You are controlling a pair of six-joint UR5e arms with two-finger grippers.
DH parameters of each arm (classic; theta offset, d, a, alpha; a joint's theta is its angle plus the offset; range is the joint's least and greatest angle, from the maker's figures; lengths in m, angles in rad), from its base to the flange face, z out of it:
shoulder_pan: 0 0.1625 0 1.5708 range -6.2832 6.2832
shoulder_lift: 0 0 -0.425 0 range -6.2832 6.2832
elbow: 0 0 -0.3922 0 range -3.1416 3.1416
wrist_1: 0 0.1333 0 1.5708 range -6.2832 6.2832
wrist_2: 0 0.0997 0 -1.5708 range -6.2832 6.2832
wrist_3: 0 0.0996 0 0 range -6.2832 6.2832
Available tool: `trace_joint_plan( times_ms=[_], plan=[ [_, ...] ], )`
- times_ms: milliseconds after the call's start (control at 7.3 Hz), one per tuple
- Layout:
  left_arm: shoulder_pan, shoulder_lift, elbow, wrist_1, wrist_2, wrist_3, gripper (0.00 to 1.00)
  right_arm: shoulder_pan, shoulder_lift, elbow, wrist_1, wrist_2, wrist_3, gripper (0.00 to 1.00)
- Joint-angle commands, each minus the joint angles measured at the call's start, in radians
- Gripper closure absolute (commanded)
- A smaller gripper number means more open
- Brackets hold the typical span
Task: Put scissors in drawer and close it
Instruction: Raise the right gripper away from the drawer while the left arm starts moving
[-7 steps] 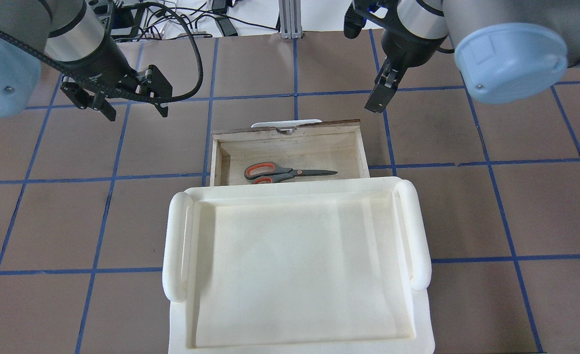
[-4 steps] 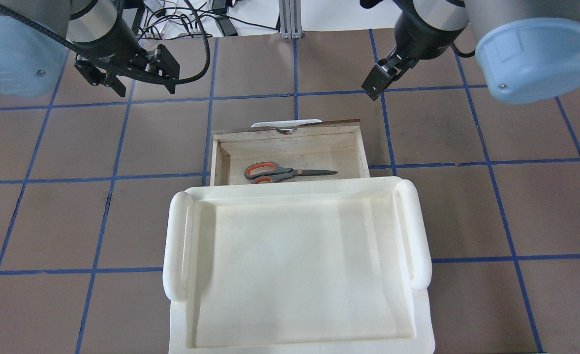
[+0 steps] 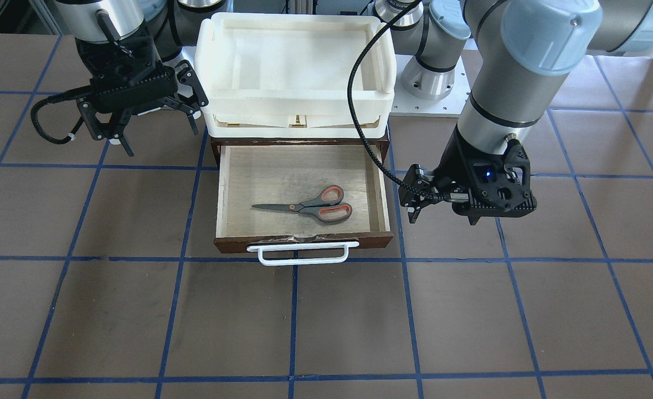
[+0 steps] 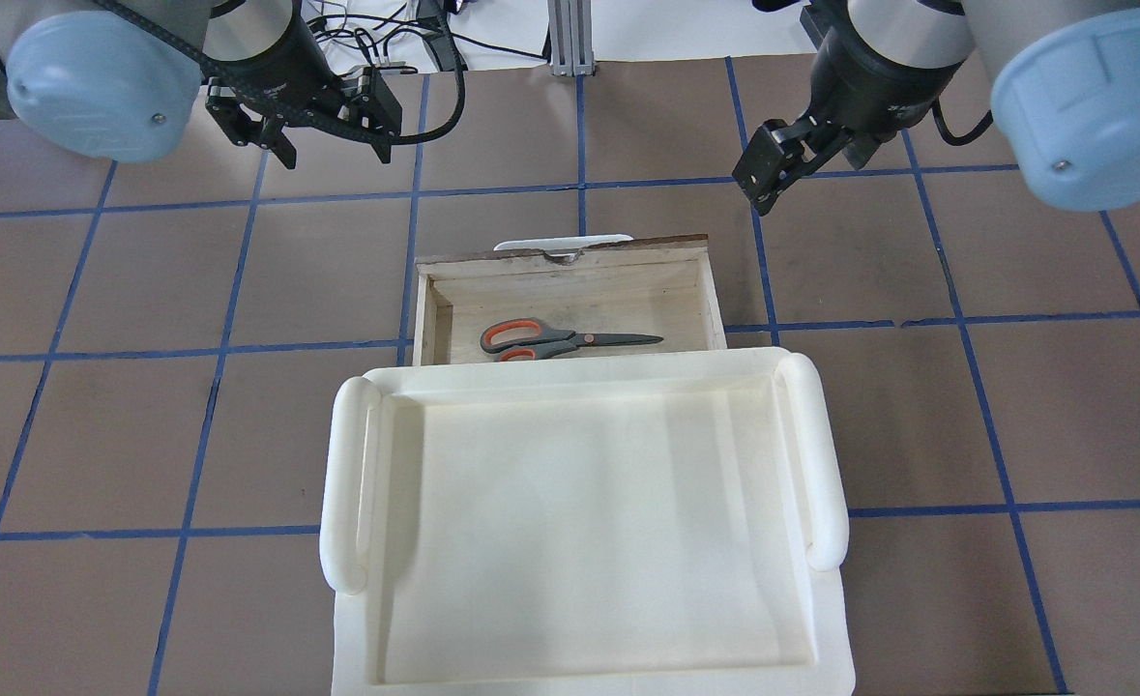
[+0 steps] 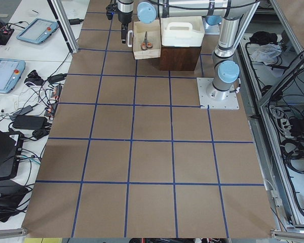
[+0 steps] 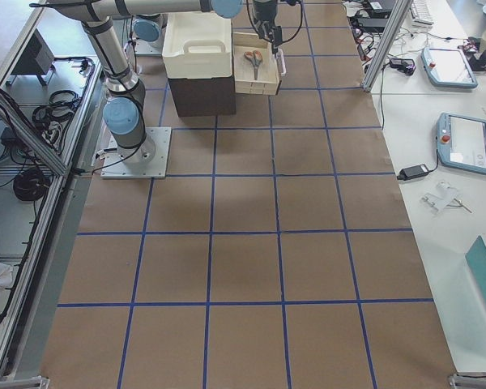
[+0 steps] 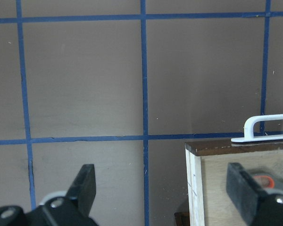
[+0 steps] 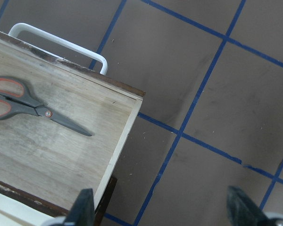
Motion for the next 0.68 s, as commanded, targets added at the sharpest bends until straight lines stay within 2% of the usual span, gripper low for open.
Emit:
trace_joint_plan(
  times_ms=[0,274,548],
  plan=[
    [-0.063,-0.072,0.013,0.079,0.012,-0.053,0.00,-0.019,-0.012,-0.012,0.055,-0.012,0.080,0.00],
    [-0.089,-0.145,0.012,0.122,0.008,-0.099,0.00,-0.042,-0.001,-0.055,0.064,-0.025,0.201,0.00],
    [-0.130,-0.223,0.013,0.197,0.012,-0.173,0.00,-0.043,-0.003,-0.049,0.066,-0.012,0.262,0.00]
  ],
)
